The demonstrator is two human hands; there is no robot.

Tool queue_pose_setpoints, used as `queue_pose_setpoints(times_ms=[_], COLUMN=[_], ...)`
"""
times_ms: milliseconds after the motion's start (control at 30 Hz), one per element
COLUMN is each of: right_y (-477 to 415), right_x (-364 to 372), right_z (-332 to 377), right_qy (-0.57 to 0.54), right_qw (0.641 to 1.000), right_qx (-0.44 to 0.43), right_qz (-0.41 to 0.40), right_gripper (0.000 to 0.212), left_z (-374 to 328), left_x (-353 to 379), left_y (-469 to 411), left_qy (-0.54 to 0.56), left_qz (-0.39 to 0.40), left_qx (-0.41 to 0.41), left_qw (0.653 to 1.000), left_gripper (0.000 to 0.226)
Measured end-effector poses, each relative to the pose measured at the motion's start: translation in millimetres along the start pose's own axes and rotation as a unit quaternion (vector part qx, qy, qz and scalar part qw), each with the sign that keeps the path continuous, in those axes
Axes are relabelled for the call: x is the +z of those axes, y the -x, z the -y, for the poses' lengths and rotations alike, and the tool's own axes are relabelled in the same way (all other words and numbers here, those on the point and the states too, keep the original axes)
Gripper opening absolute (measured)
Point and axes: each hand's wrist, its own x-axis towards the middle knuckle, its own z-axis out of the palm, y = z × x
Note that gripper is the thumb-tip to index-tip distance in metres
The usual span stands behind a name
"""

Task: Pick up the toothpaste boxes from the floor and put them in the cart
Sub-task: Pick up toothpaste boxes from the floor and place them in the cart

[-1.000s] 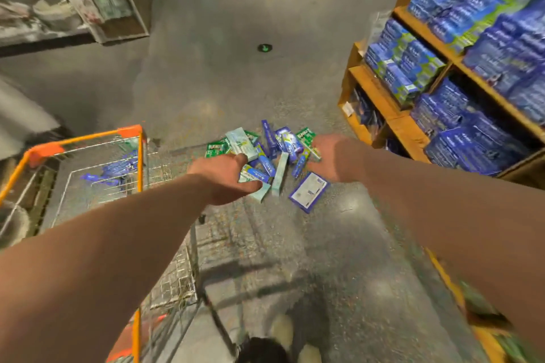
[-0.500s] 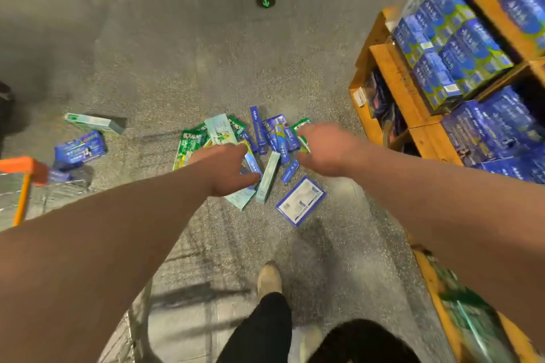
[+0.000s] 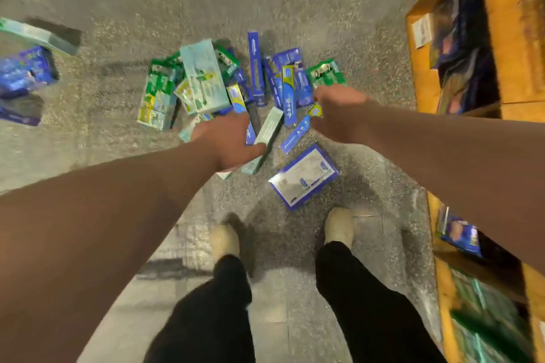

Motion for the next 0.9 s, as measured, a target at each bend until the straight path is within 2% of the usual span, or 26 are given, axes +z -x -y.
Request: queue_pose_setpoints(times_ms=[67, 133, 367, 467, 533, 600, 667, 733, 833, 900], right_y=[-33.2, -64.4, -165.2, -203.3, -221.8, -234.2, -240.3, -243.7, -241.9, -236.7], right_x=[45.7, 99.3, 241.0, 271.6, 292.9, 312.1, 327.0, 339.3, 356.8, 367.6], right_z=[-15.0, -29.7, -56.6, -60.0, -60.9, -61.7, -60.7, -62.2, -69.6, -77.8], right_qy=[0.002, 0.002, 0.064, 0.120, 0.196, 0.246, 0.241, 0.221, 0.218, 0.240], right_qw=[1.000, 0.998, 0.985, 0.972, 0.951, 0.931, 0.927, 0.931, 0.930, 0.923], right_qx=[0.001, 0.001, -0.045, -0.114, -0.164, -0.184, -0.191, -0.201, -0.218, -0.211], right_qz=[0.026, 0.063, 0.154, 0.164, 0.175, 0.197, 0.214, 0.211, 0.202, 0.216], right_gripper=[0.046, 0.048, 0.054, 0.060, 0.066, 0.080, 0.091, 0.089, 0.069, 0.080], left_z=[-2.3, -4.4, 11.5, 23.6, 30.2, 33.1, 33.6, 32.1, 30.1, 29.1], left_x=[47.2, 95.8, 209.2, 232.7, 246.6, 259.0, 270.1, 279.7, 287.6, 288.5], left_y=[-41.7, -76.3, -178.3, -222.5, -247.8, -266.8, -278.5, -285.1, -287.3, -283.2], left_qy=[-0.006, -0.018, -0.041, -0.068, -0.069, -0.055, -0.034, -0.012, 0.030, 0.059], left_qz=[0.023, 0.035, 0.014, -0.010, -0.021, -0.017, -0.009, -0.005, -0.022, -0.034], left_qx=[0.006, 0.013, 0.020, 0.003, -0.017, -0.029, -0.027, -0.023, -0.028, -0.028], left_qw=[1.000, 0.999, 0.999, 0.998, 0.997, 0.998, 0.999, 1.000, 0.999, 0.997], left_gripper=[0.076, 0.068, 0.069, 0.082, 0.092, 0.103, 0.110, 0.114, 0.110, 0.104])
